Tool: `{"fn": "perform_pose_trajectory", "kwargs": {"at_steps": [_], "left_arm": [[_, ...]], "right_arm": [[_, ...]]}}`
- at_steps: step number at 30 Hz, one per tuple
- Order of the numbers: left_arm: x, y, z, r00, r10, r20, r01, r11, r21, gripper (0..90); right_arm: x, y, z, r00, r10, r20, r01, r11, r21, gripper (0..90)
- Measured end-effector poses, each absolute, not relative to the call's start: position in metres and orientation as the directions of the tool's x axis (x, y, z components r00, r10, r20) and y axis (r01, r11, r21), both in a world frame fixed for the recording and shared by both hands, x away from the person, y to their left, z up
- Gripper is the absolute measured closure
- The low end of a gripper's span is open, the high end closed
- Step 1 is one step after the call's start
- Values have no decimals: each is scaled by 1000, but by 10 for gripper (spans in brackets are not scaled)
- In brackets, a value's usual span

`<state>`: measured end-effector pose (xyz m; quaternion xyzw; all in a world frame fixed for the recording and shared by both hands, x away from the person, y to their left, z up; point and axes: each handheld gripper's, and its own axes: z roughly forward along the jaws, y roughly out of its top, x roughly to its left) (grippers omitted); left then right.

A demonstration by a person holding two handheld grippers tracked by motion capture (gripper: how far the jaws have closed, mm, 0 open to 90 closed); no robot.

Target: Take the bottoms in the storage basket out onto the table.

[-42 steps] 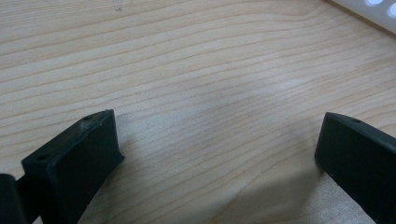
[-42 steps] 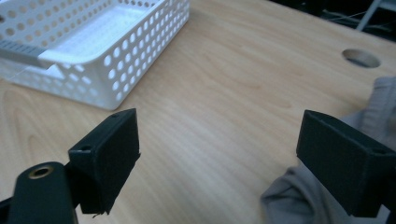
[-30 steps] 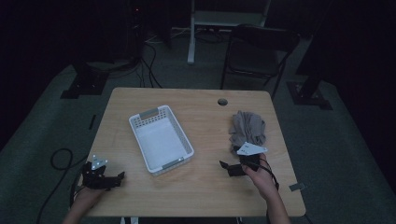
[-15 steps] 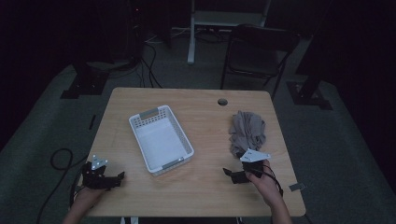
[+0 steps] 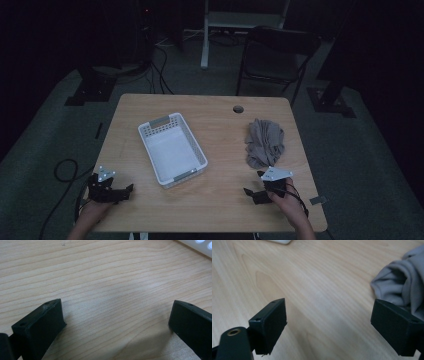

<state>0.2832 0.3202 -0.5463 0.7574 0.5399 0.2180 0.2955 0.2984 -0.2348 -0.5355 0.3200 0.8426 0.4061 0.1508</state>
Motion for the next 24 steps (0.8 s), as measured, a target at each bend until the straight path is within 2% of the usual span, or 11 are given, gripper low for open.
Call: {"fn": "perform_pose_trajectory", "kwargs": {"at_steps": [16, 24], "left_arm": [[283, 320, -546, 322, 947, 11, 689, -242, 683, 4], [283, 320, -546, 322, 947, 11, 689, -243, 683, 4]], "right_arm": [[290, -256, -550, -790, 613, 1, 423, 544, 725, 127], [289, -258, -550, -787, 617, 3, 429, 542, 723, 126]]}}
